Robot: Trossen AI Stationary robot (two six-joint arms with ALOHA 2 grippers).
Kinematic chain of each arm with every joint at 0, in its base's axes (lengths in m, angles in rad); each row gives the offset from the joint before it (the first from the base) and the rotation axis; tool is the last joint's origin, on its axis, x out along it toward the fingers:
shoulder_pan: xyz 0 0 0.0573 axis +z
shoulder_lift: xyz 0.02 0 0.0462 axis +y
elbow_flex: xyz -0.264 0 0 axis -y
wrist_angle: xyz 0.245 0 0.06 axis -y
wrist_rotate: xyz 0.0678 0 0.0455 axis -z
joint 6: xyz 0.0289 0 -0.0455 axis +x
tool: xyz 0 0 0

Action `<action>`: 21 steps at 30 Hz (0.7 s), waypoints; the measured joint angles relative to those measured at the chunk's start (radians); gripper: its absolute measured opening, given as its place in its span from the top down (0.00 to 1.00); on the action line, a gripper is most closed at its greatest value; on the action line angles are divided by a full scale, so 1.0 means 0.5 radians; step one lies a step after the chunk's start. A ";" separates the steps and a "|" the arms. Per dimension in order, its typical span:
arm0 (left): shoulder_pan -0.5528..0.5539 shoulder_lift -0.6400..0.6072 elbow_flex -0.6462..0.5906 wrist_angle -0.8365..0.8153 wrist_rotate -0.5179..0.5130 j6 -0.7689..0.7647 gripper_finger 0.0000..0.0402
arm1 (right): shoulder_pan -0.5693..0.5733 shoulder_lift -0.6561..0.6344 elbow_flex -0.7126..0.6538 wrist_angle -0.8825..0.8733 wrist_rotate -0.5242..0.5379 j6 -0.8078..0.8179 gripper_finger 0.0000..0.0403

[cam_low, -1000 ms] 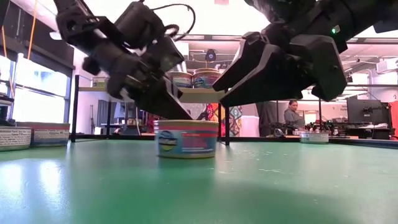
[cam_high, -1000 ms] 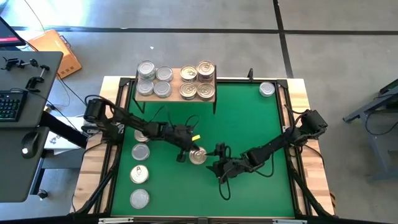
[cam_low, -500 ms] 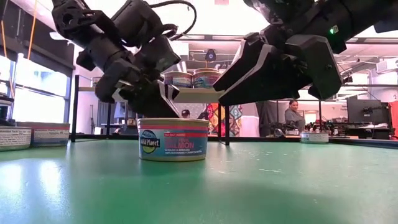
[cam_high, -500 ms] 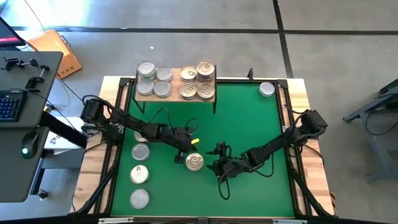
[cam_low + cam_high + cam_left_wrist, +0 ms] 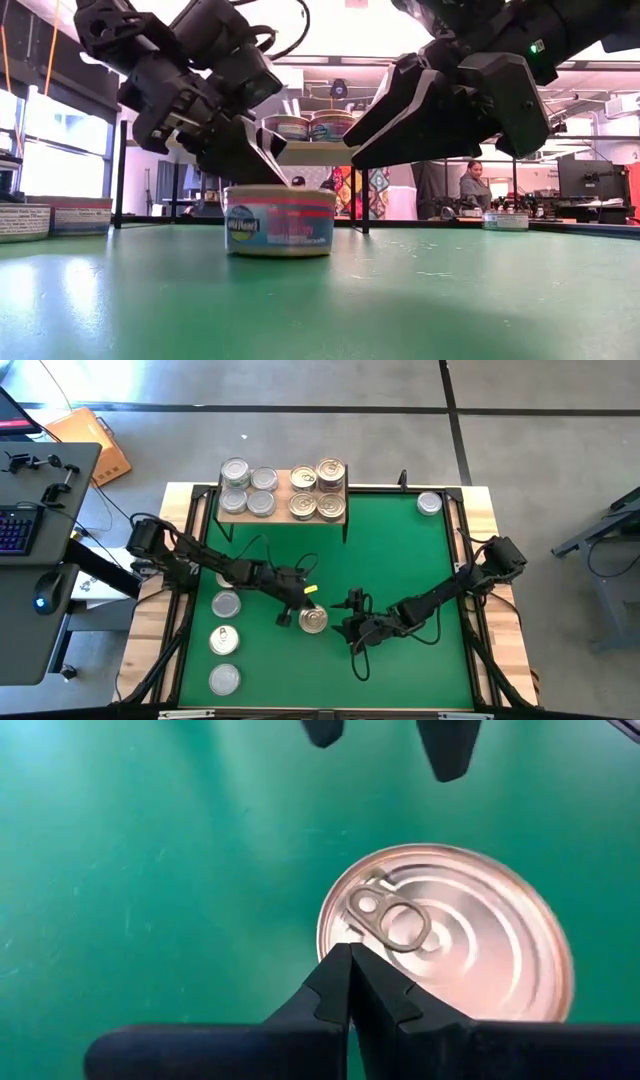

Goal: Stack canned seafood by type on shelf
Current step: Stack the blue-pink tuna can on top of the other blue-pink tuna can on the shelf

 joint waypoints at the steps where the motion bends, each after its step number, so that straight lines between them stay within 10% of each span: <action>1: 0.009 0.000 -0.016 0.024 0.003 -0.007 1.00 | 0.000 0.000 0.000 0.000 -0.002 -0.001 0.32; 21: 0.045 0.007 -0.093 0.175 0.004 0.002 1.00 | -0.046 0.000 0.000 0.182 -0.268 -0.161 0.32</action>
